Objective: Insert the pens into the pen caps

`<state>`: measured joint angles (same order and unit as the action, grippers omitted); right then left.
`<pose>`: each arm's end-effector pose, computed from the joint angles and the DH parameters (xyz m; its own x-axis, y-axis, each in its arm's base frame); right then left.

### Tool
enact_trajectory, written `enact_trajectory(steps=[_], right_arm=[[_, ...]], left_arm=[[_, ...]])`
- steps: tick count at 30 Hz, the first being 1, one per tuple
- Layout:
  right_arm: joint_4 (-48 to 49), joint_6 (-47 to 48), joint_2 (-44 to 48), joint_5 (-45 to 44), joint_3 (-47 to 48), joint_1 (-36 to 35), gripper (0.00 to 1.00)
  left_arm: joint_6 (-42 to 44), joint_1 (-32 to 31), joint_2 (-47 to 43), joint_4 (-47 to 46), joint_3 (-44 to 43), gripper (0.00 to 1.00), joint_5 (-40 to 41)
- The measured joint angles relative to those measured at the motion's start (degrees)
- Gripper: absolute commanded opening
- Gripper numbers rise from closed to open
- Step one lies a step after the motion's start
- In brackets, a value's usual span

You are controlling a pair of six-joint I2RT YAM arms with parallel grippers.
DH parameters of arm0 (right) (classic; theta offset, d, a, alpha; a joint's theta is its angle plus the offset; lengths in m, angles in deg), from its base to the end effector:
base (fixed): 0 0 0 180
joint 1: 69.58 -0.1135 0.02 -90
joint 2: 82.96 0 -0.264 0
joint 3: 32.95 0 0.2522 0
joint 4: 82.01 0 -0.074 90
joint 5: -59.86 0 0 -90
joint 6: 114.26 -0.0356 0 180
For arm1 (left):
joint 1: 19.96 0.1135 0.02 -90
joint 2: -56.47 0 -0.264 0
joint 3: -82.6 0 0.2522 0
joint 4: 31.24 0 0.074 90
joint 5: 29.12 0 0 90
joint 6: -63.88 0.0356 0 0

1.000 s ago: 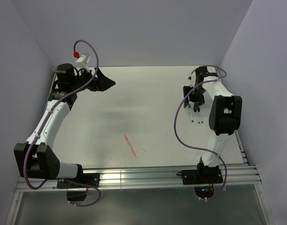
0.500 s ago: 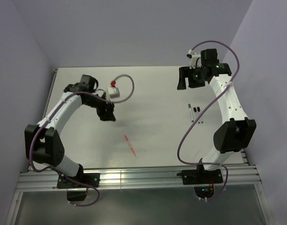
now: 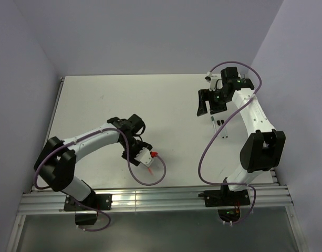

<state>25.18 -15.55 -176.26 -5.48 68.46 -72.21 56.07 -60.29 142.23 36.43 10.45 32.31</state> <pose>0.3293 0.0300 0.3165 -0.8594 -0.1772 -0.4796 -0.3541 0.8830 0.3081 0.1884 -0.1823 0.2134 0.5155 0.7037 -0.4889 0.8313 -0.5492 0.0860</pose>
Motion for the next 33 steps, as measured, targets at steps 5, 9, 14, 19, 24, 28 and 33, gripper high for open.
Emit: enact_trajectory(steps=[5, 9, 14, 19, 24, 28, 33], right_arm=[[-0.13, 0.61, 0.37, 0.15, -0.59, 0.00, 0.85], [-0.50, 1.29, 1.16, 0.31, -1.88, 0.00, 0.85], [-0.68, 1.53, 1.36, 0.79, -1.95, 0.00, 0.85], [-0.68, 1.95, 1.36, 0.87, -1.95, 0.00, 0.85], [-0.81, 2.29, 1.36, 0.90, -1.95, 0.00, 0.85], [-1.22, 2.12, 0.96, 2.03, -1.38, 0.00, 0.85], [-1.42, 1.40, -0.39, 6.49, 0.04, -0.81, 0.86]], left_arm=[[5.44, -3.13, 6.01, -2.19, -2.82, 0.58, 2.19], [7.87, -4.98, 8.41, -3.37, -2.82, 0.53, 4.02], [9.29, -5.99, 10.32, -4.70, -2.80, 0.50, 5.53], [10.32, -7.21, 12.07, -7.37, -1.42, 0.36, 7.13], [10.64, -8.92, 12.09, -8.11, 0.02, 0.12, 8.07], [11.04, -10.01, 10.21, -10.01, 2.32, 0.00, 9.01], [10.23, -13.42, 6.51, -8.59, 4.94, 0.00, 9.05]])
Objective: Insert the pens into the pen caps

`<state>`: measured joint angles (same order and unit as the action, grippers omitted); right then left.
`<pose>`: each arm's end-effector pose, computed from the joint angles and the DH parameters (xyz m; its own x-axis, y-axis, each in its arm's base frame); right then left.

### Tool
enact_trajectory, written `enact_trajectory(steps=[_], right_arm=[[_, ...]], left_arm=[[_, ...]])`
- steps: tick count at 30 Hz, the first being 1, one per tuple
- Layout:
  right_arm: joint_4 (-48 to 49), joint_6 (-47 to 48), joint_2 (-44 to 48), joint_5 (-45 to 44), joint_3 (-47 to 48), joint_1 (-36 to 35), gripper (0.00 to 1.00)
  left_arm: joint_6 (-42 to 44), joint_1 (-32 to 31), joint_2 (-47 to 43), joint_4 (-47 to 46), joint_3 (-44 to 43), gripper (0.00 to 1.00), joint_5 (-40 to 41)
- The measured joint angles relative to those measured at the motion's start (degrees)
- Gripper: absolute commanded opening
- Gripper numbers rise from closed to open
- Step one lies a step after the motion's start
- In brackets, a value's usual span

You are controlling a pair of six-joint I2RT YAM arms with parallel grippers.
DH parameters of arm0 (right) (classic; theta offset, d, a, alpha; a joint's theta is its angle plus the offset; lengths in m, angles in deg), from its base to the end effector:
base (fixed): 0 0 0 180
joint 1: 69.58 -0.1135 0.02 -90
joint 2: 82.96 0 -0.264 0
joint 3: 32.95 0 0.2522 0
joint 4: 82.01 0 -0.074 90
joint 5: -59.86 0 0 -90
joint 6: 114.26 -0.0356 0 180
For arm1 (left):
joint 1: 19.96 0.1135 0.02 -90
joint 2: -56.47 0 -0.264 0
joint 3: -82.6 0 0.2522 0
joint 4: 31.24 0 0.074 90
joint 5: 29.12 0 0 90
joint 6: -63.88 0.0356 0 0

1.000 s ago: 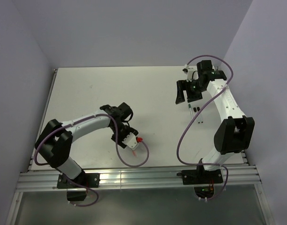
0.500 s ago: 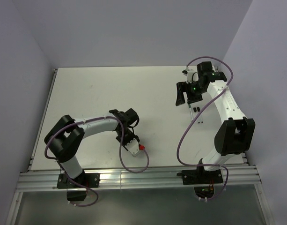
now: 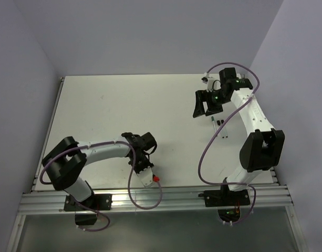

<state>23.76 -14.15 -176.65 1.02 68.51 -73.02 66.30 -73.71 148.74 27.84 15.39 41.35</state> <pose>0.3269 0.0381 0.3153 -0.8557 -0.2019 -0.4765 -0.4143 0.8191 0.3969 0.1500 -0.2247 0.1635 0.8044 0.4954 -0.3279 0.5548 -0.8239 0.1160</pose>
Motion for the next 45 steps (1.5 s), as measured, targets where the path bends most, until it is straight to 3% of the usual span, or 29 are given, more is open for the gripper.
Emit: enact_trajectory(steps=[7, 10, 14, 21, 27, 35, 42, 45], right_arm=[[0.26, -0.15, 0.07, 9.79, -2.36, -5.99, 0.85], [0.17, 0.02, 0.07, 14.64, -3.32, -9.03, 0.85], [0.15, 0.24, 0.37, 20.72, -3.06, -12.13, 0.85], [0.42, 0.63, 0.42, 27.39, -2.45, -15.78, 0.83], [0.50, 0.66, -0.17, 30.01, -2.45, -20.28, 0.77], [1.55, 0.42, -2.67, 27.98, -2.45, -24.24, 0.72], [2.82, -0.20, -2.67, 27.02, -2.45, -26.80, 0.56], [3.08, -0.17, -2.78, 26.95, -2.43, -26.80, 0.40]], left_arm=[[-3.89, -2.82, -12.48, 7.06, -8.11, 0.00, 1.49], [-2.97, -2.51, -19.56, 2.38, -8.81, 0.00, 5.20], [1.42, -2.49, -28.44, -7.76, -1.79, 0.00, 10.78], [5.88, -2.43, -29.79, -21.94, 5.11, 0.00, 15.65], [7.52, -2.40, -30.27, -33.51, 9.25, 0.00, 16.44], [8.22, -1.77, -30.32, -40.41, 9.97, 0.00, 15.58], [11.17, -1.29, -31.58, -41.97, 11.13, 0.00, 12.74], [11.91, -1.25, -31.54, -42.03, 11.61, 0.00, 12.35]])
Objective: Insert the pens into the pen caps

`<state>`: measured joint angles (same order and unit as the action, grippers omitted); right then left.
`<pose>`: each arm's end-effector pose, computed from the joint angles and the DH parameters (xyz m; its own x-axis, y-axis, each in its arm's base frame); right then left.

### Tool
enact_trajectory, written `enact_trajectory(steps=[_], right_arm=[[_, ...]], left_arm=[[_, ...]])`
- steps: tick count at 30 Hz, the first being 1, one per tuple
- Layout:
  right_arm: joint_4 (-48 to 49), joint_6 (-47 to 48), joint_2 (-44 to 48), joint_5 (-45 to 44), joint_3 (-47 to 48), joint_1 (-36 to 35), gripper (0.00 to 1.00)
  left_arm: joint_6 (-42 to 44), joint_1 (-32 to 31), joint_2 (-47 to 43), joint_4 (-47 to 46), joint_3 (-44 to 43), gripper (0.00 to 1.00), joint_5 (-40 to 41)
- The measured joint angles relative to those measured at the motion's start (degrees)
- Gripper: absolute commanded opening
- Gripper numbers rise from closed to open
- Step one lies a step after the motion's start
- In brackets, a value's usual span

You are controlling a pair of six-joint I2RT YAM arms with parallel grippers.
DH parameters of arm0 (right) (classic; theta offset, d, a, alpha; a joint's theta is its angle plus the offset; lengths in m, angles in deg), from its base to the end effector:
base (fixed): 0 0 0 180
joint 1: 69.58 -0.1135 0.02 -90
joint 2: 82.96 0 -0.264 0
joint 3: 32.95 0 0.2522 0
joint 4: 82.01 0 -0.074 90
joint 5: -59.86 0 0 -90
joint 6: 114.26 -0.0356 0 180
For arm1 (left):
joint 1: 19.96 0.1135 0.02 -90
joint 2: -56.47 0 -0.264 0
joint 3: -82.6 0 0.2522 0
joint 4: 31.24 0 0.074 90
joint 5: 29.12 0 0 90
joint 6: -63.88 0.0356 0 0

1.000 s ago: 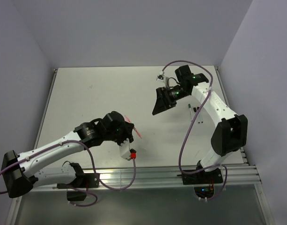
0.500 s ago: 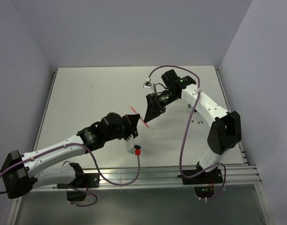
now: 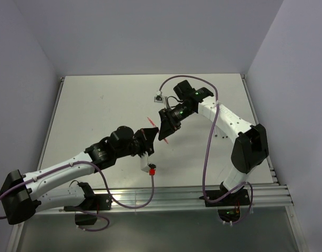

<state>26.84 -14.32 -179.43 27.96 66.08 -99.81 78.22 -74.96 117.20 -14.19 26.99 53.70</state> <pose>0.2747 0.1951 0.3007 -0.7002 -0.5136 -0.4960 -0.6647 0.2151 0.7155 0.1359 -0.2019 0.2800 0.9053 0.3829 0.1837 -0.0080 -0.4169 0.9089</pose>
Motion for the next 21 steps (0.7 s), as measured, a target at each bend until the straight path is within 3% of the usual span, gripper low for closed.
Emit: enact_trajectory(steps=[4, 6, 11, 14, 21], right_arm=[[0.15, -0.26, -0.17, 0.33, 0.00, 0.00, 0.18], [0.31, -0.22, -0.17, 0.57, 0.02, 0.00, 0.00], [0.33, -0.44, -0.26, 0.87, 0.02, 0.00, 0.00], [0.39, -0.37, -0.26, 0.87, -0.07, 0.24, 0.00], [0.66, 1.46, -0.17, -0.72, -3.19, 5.09, 0.00]], left_arm=[[0.04, 0.07, 0.04, 0.02, 0.00, 0.02, -0.59], [0.07, 0.17, 0.17, 0.09, 0.02, 0.10, -0.61], [0.33, 0.17, 0.24, -0.66, 0.26, 0.41, -0.83], [-0.22, 0.17, 0.28, -0.66, 0.31, 0.49, -0.74], [-3.10, 0.57, -0.52, 5.42, -0.42, 0.55, -0.98]])
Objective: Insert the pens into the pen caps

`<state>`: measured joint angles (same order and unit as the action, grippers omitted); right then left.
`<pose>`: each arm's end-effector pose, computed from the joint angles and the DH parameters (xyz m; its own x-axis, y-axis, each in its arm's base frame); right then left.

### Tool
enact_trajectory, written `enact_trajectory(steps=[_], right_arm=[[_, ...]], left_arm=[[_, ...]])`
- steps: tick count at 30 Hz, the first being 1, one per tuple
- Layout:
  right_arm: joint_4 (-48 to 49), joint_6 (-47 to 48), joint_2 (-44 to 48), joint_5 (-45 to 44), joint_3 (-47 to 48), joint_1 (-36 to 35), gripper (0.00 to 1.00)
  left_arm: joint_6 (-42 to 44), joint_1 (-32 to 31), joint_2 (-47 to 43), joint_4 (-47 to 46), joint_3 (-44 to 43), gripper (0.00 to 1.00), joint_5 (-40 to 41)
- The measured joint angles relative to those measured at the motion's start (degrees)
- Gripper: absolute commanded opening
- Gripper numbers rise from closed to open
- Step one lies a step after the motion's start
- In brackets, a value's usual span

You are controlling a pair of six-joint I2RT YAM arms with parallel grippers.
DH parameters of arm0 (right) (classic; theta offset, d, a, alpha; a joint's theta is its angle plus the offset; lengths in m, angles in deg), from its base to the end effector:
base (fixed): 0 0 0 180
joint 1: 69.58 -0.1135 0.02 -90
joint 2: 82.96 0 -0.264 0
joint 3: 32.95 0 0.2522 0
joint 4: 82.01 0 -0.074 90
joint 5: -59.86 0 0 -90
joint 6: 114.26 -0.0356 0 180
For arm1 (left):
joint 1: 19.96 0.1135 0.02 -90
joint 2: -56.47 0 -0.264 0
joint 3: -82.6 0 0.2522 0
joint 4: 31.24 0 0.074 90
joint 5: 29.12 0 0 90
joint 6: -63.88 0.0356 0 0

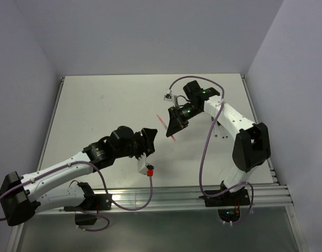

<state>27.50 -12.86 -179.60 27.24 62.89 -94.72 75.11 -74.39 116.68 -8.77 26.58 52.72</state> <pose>0.2884 0.1684 0.2839 -0.7469 -0.4682 -0.4721 -0.6337 0.2863 0.7186 0.1343 -0.1965 0.2752 0.9130 0.3925 0.1116 0.0848 -0.4500 0.8890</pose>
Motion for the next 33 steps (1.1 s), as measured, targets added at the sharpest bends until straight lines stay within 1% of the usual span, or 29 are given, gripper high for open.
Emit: enact_trajectory(steps=[5, 8, 10, 12, 14, 18, 21, 25, 30, 33], right_arm=[[-0.20, 2.99, 1.55, -6.56, -2.03, 6.49, 0.00], [-0.76, 4.92, 3.87, -11.41, -2.71, 9.68, 0.00], [-1.49, 6.05, 6.08, -13.53, -3.30, 11.47, 0.00], [-1.86, 7.06, 9.84, -15.67, -4.72, 13.20, 0.00], [-2.86, 7.98, 13.16, -17.03, -5.73, 14.27, 0.00], [-6.43, 10.78, 16.50, -15.61, -5.53, 17.77, 0.00], [-8.68, 12.57, 16.65, -15.28, -5.27, 20.35, 0.00], [-10.47, 14.03, 16.72, -15.19, -5.29, 21.73, 0.00], [-11.98, 15.28, 17.40, -14.47, -5.66, 21.81, 0.00], [-12.52, 15.67, 17.92, -14.01, -5.66, 21.84, 0.00]], left_arm=[[-3.26, 0.31, -0.17, 12.02, -5.18, 0.56, -3.06], [-6.84, 0.00, 1.68, 18.27, -8.17, 0.55, -6.05], [-10.62, -1.29, 3.98, 22.08, -9.03, 0.54, -7.65], [-15.47, -2.97, 7.10, 26.34, -9.66, 0.49, -10.14], [-20.46, -3.98, 10.60, 30.05, -10.80, 0.48, -12.96], [-29.99, -4.42, 18.34, 35.28, -15.61, 0.48, -18.51], [-34.69, -4.52, 21.05, 35.28, -16.55, 0.46, -21.03], [-38.01, -4.94, 23.87, 34.91, -16.68, 0.43, -22.23], [-41.27, -5.07, 27.78, 32.11, -16.70, 0.42, -19.82], [-42.77, -5.07, 28.92, 29.70, -16.70, 0.45, -17.75]])
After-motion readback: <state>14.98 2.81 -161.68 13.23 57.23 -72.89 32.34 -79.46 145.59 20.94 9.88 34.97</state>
